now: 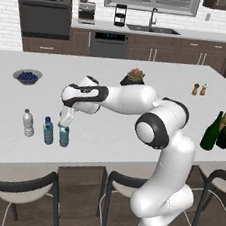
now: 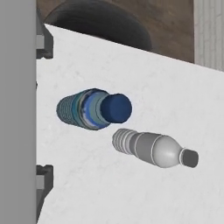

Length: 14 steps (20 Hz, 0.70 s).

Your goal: Move the plastic bottles in the middle to the plastics group, and the glass bottles in the middle to the glass group.

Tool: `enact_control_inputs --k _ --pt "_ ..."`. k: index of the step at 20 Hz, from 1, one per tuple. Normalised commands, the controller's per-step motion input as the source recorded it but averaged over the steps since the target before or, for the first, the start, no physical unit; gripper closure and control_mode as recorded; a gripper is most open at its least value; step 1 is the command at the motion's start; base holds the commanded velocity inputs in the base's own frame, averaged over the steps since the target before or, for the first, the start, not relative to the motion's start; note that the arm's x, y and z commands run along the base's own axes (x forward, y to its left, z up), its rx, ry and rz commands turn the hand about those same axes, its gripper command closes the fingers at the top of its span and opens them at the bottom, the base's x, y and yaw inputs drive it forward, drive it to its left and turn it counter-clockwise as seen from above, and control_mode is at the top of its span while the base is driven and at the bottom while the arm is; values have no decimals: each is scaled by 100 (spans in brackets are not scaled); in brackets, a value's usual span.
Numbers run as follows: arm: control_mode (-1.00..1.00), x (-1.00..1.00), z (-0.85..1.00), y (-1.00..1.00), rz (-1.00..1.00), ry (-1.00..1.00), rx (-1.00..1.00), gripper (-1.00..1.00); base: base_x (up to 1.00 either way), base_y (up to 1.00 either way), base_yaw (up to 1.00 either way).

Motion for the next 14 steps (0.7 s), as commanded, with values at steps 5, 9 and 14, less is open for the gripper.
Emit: enact_control_inputs --k 5,9,14 --pt "-100 0 40 -11 -5 1 0 -100 0 0 0" --pt "-100 0 44 -29 -12 0 0 -100 0 0 0" --pt "-100 0 33 -53 -14 0 0 -100 0 0 0"
